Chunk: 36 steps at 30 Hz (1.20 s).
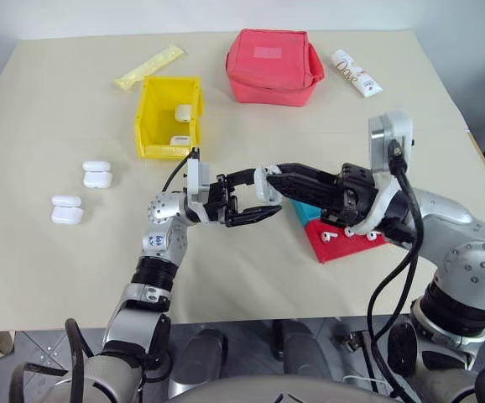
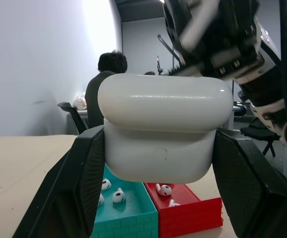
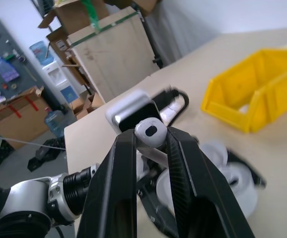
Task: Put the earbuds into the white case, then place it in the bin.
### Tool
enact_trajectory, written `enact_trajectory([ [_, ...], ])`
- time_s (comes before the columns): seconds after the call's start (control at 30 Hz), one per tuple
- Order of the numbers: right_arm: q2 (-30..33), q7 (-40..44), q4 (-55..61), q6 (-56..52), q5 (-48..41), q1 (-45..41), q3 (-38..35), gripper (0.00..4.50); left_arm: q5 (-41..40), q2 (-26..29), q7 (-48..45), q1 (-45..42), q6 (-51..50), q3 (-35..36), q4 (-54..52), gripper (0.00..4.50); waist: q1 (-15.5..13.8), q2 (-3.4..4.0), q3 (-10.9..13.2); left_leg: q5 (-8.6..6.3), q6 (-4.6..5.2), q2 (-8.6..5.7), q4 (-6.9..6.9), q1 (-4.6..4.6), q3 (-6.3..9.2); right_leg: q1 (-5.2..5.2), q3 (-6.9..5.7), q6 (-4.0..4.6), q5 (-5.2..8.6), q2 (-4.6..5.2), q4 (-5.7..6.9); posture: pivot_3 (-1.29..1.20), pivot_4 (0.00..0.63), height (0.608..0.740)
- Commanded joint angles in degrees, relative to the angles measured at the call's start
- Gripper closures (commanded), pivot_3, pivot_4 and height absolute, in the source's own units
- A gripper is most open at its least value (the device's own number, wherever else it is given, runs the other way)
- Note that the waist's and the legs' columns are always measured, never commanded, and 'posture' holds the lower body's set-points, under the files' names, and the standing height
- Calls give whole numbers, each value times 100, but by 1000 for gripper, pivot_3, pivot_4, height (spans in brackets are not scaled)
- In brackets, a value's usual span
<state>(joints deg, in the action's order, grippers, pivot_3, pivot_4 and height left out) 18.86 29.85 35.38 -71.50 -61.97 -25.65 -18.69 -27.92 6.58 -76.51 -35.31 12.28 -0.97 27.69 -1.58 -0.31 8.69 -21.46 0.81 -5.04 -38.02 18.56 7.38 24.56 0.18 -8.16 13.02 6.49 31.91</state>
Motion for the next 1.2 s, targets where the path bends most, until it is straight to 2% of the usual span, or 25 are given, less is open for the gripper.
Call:
enact_trajectory([
  [0.03,74,-345,218,203,-361,127,54,4011,-97,-56,-50,-109,34,64,-102,1685,6,0,0,0,0,0,0,-1,-1,0,1,0,0,0,0,0,150,740],
  [0.37,475,-544,46,661,-488,542,461,4011,-108,-137,20,-146,31,121,-203,1685,3,0,0,1,4,-3,0,-2,-2,-1,2,0,0,1,-1,0,150,740],
  [0.8,930,-467,-528,1433,207,811,957,4011,-277,-203,-59,-17,-208,115,-717,1685,-3,-1,-1,2,4,-2,1,-1,-2,-2,1,0,0,0,-2,0,150,740],
  [1.2,1280,-992,-470,1320,289,1184,1146,4011,-181,-290,126,-75,205,279,-491,1685,-6,-1,-1,1,4,-1,1,-1,-2,-3,1,0,0,0,-4,0,150,740],
])
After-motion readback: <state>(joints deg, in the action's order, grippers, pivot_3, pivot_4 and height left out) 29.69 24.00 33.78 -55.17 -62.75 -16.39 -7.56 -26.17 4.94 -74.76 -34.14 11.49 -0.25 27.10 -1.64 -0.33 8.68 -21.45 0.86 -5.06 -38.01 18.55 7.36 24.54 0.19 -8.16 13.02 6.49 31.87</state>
